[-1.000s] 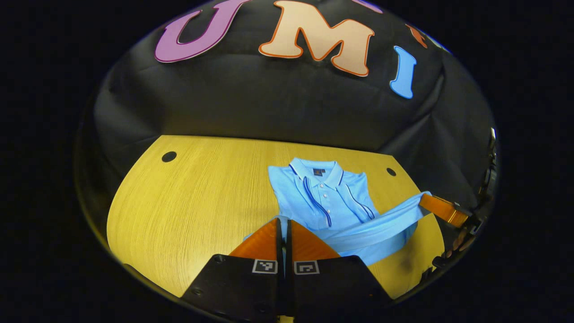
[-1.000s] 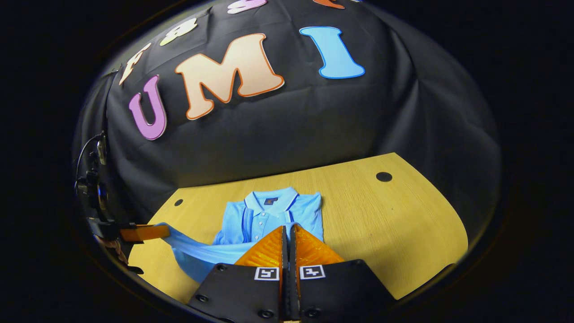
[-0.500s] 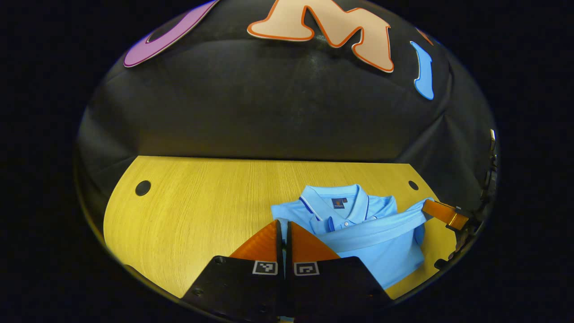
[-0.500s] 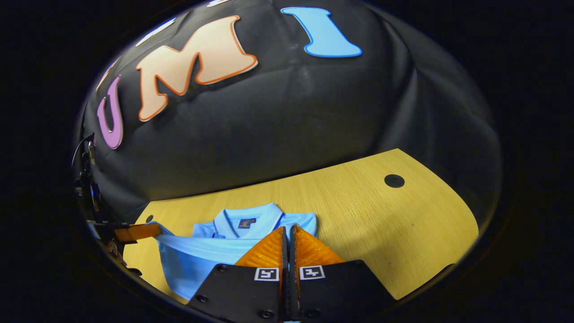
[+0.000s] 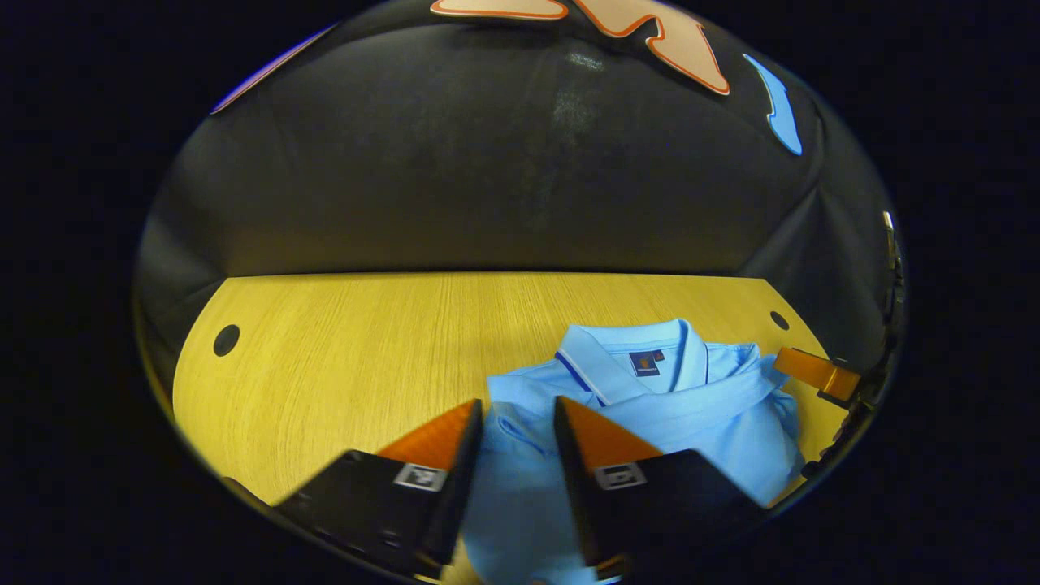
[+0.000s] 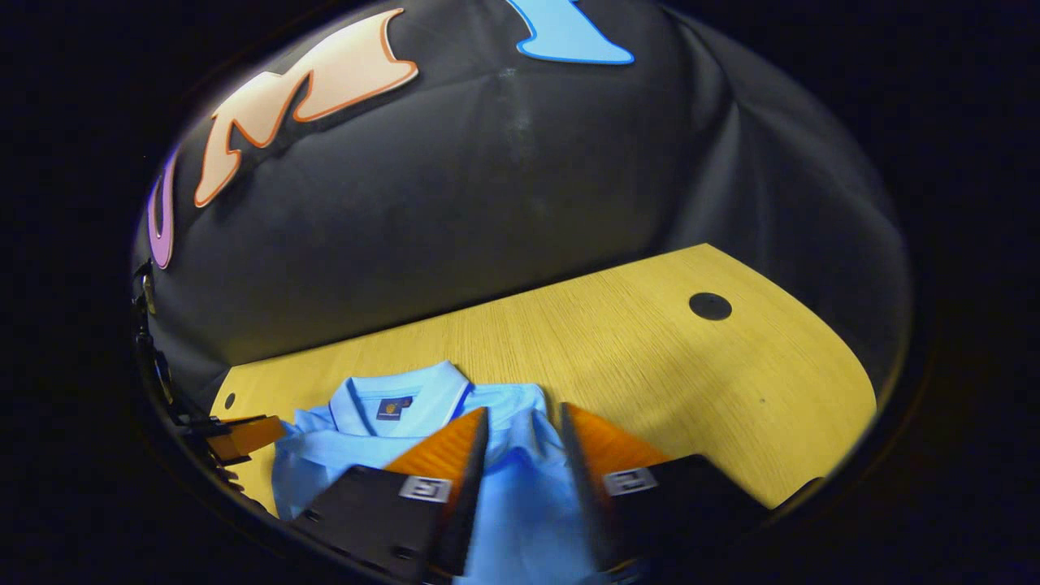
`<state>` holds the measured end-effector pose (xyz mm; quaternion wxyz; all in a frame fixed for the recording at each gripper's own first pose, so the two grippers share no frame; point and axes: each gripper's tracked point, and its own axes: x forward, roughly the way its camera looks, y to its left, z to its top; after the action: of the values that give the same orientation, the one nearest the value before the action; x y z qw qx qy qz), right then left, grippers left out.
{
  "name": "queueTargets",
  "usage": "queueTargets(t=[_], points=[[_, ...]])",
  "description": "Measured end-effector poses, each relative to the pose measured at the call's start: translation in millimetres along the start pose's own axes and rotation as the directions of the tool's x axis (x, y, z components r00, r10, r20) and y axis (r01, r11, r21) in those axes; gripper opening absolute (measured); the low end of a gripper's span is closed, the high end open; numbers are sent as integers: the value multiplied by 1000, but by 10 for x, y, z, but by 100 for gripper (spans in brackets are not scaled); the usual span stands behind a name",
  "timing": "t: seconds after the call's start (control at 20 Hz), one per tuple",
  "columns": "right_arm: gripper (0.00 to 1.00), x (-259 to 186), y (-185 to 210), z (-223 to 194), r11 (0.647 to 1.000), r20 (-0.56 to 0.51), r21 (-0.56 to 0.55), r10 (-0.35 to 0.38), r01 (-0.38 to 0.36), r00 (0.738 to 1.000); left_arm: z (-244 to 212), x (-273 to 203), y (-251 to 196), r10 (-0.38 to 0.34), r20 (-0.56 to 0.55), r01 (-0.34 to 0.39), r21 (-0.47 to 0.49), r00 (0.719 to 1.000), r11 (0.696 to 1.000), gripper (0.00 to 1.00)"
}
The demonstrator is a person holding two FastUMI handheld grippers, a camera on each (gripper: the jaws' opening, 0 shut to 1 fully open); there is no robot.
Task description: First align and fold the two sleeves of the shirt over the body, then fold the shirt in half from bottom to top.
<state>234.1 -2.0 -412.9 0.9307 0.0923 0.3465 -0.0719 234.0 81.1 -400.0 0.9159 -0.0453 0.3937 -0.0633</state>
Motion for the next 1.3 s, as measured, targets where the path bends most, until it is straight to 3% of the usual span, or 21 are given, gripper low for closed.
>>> queueTargets(t=[0.05,0.1,0.25,0.3,0.35,0.5,0.55,0.7,0.75,0.8,1.05,1.3], points=[[74,-91,64,61,1000,28,-14,27,-27,999,83,-112,7,7,29,-6,-10,1000,1000,91],[99,-238,100,164,999,54,-39,35,-33,998,179,-236,1,18,65,-17,-13,998,1000,95],[98,-731,180,410,992,138,-121,64,-48,988,423,-742,-65,40,166,-41,-2,985,999,94],[93,-907,221,480,989,165,-135,81,-59,983,493,-950,-122,38,201,-41,10,979,999,94],[98,-1087,259,552,987,185,-146,98,-71,978,572,-1140,-196,30,234,-37,27,972,999,95],[94,-1590,315,707,980,238,-172,143,-103,961,720,-1748,-386,31,323,-51,52,946,997,96],[98,-1751,308,754,976,256,-187,155,-108,954,760,-1934,-436,35,346,-56,52,938,997,96],[94,-2151,363,821,965,288,-227,194,-130,938,798,-2416,-517,60,400,-91,59,915,994,96],[98,-2302,343,852,963,300,-235,201,-131,933,819,-2565,-530,71,418,-106,62,906,992,96],[94,-2454,323,887,961,315,-243,208,-133,926,806,-2756,-556,77,429,-116,64,900,991,96],[97,-3167,264,999,944,400,-301,257,-139,880,542,-3245,-746,86,449,-135,76,889,988,95],[98,-3730,151,781,937,389,-306,285,-169,876,202,-3653,-889,116,469,-160,55,875,986,95]])
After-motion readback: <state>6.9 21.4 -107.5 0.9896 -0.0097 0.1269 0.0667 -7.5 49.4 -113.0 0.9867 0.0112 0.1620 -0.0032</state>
